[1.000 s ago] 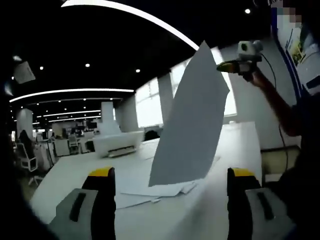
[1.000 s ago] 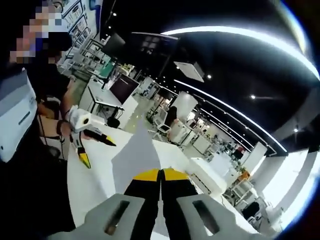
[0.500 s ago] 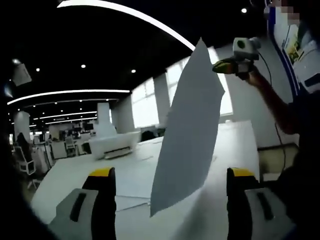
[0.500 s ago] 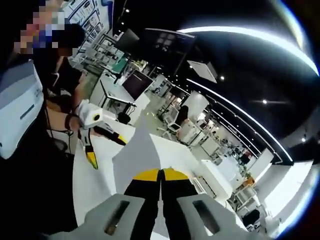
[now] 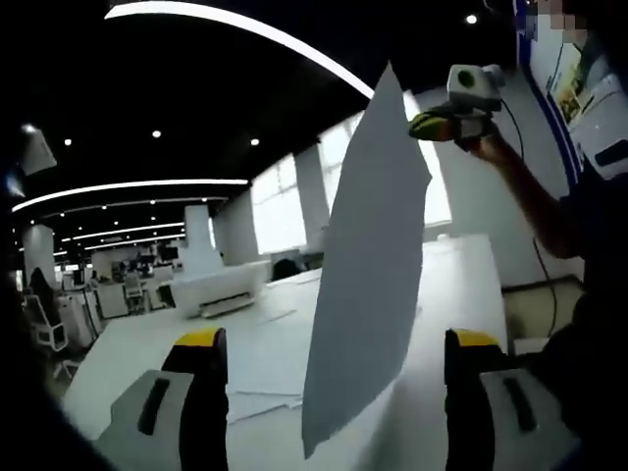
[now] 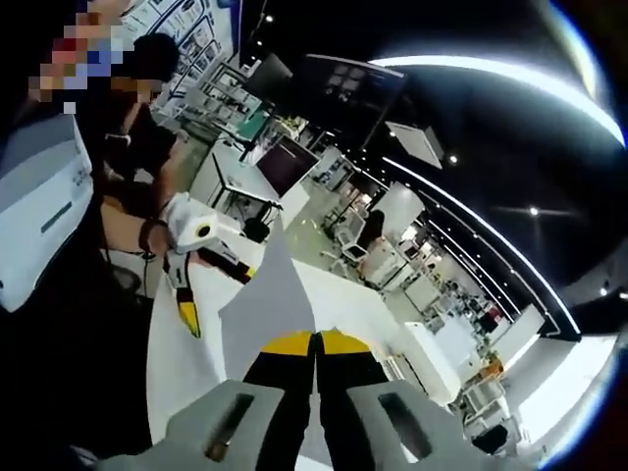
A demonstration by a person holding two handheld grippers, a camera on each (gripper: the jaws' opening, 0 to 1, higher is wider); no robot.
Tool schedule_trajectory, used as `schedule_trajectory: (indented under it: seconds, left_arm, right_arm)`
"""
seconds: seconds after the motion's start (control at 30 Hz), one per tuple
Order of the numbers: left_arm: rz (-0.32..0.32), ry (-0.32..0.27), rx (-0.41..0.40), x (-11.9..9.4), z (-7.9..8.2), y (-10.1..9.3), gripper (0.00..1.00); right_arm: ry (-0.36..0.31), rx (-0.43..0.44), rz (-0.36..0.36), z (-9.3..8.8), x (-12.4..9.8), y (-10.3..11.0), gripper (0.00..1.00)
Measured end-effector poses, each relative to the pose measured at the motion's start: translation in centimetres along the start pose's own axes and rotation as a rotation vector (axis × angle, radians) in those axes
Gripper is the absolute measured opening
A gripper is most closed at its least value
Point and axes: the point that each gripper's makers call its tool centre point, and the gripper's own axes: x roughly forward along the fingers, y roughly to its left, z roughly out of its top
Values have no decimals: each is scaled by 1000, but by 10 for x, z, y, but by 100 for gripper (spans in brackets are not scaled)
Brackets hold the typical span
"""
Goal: Organize the stack of printing papers by aligning and flattening the scattered papers on the table
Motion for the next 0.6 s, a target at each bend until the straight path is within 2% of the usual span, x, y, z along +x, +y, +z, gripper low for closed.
schedule_trajectory:
  seconds: [0.33,0.6]
  left_arm:
    - [-38,11,6,9,-3,-10,92]
    - [-105,25,31,12,-3,-27,80]
  right_arm:
    - [-39,-27,30,15,12,8,0]
    - [-54,-56,53,23,21,16,0]
